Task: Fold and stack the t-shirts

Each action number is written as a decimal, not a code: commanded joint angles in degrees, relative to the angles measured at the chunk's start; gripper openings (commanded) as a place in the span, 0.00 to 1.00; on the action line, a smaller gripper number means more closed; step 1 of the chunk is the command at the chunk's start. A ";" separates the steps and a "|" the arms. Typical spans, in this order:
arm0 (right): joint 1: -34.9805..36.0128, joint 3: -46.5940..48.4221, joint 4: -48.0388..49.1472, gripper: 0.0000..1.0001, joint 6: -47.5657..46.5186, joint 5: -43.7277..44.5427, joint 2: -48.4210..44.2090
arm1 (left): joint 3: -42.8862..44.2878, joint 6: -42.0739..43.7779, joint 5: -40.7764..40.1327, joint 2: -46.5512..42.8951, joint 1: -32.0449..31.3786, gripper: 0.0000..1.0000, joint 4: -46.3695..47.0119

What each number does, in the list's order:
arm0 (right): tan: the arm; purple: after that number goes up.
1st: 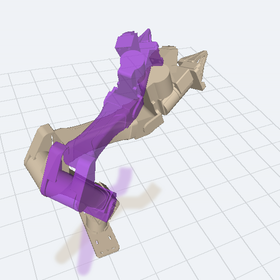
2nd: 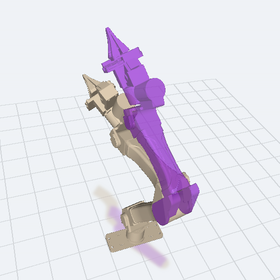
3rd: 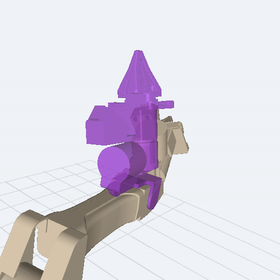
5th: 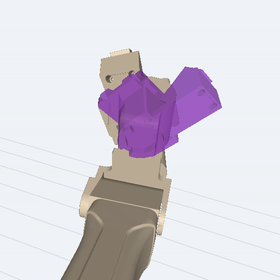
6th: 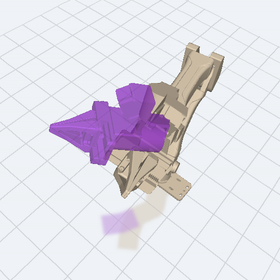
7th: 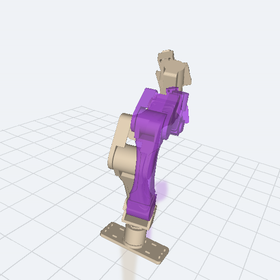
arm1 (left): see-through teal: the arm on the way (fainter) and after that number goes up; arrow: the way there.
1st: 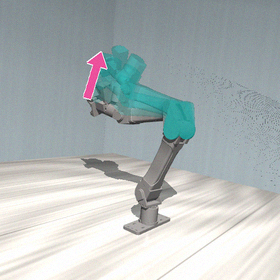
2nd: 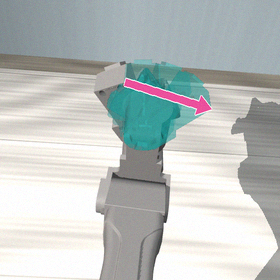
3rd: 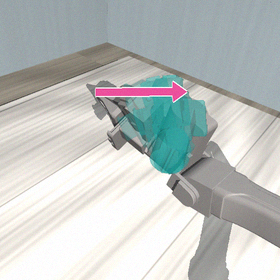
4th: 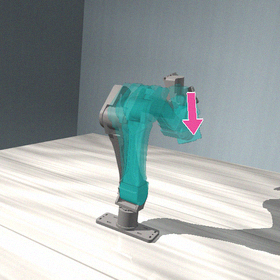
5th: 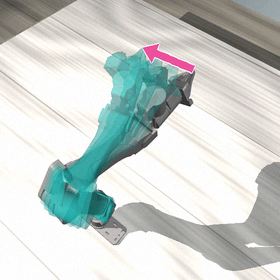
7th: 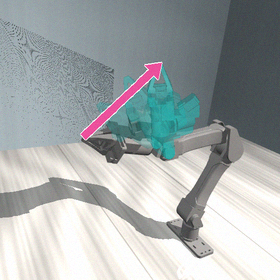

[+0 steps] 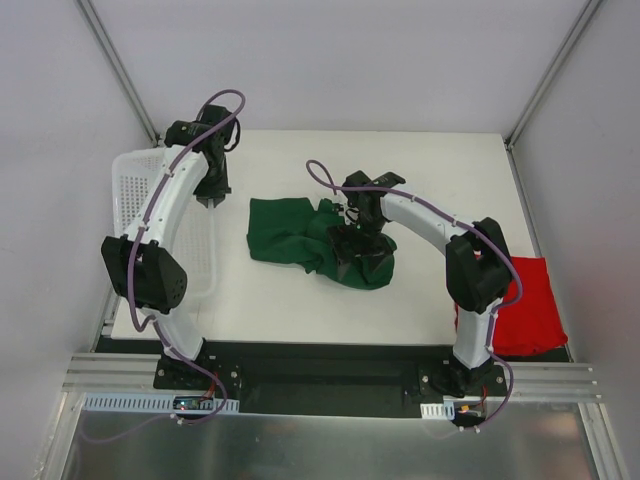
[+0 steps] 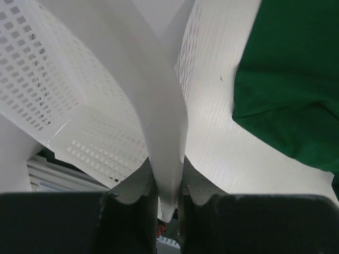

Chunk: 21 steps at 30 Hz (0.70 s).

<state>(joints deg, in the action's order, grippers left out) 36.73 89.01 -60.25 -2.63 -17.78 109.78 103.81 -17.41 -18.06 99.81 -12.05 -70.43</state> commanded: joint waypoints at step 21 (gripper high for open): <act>-0.17 -2.27 -0.31 0.96 -1.15 -3.75 -2.99 | -22.03 -17.56 3.97 -23.11 -0.60 0.99 -1.73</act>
<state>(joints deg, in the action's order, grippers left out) 36.73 84.84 -59.75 -3.01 -19.44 108.92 91.26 -27.90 -22.39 91.94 -12.08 -70.32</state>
